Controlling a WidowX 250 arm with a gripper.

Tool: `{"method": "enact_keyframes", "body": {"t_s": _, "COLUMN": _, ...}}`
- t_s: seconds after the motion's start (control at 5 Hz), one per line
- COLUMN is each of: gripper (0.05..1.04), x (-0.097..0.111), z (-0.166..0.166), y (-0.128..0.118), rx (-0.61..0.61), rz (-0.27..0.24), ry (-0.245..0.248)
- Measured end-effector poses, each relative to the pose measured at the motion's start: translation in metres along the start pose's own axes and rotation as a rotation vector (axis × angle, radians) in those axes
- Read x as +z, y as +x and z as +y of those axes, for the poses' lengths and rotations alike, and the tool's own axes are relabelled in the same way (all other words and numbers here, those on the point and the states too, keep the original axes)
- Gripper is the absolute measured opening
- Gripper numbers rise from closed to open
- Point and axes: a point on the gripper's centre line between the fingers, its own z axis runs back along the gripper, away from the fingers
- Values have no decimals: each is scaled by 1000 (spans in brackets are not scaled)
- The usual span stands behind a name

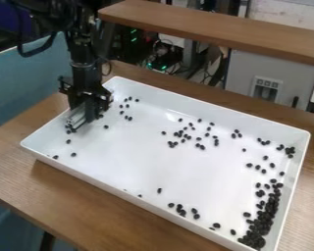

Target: Sweep into pile

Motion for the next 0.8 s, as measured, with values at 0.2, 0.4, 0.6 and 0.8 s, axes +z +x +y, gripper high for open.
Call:
{"method": "enact_keyframes", "body": {"t_s": 0.2, "gripper": 392, "x": -2, "z": -4, "y": 3, "rx": -37, "rz": -11, "ry": 32}}
{"method": "enact_keyframes", "body": {"t_s": 0.4, "gripper": 392, "x": -10, "z": -14, "y": 7, "rx": -51, "rz": -13, "ry": 70}}
{"method": "enact_keyframes", "body": {"t_s": 0.6, "gripper": 392, "x": -14, "z": -20, "y": 7, "rx": -55, "rz": -11, "ry": 74}}
{"method": "enact_keyframes", "body": {"t_s": 0.8, "gripper": 392, "x": -17, "z": -29, "y": 5, "rx": -75, "rz": -12, "ry": 68}}
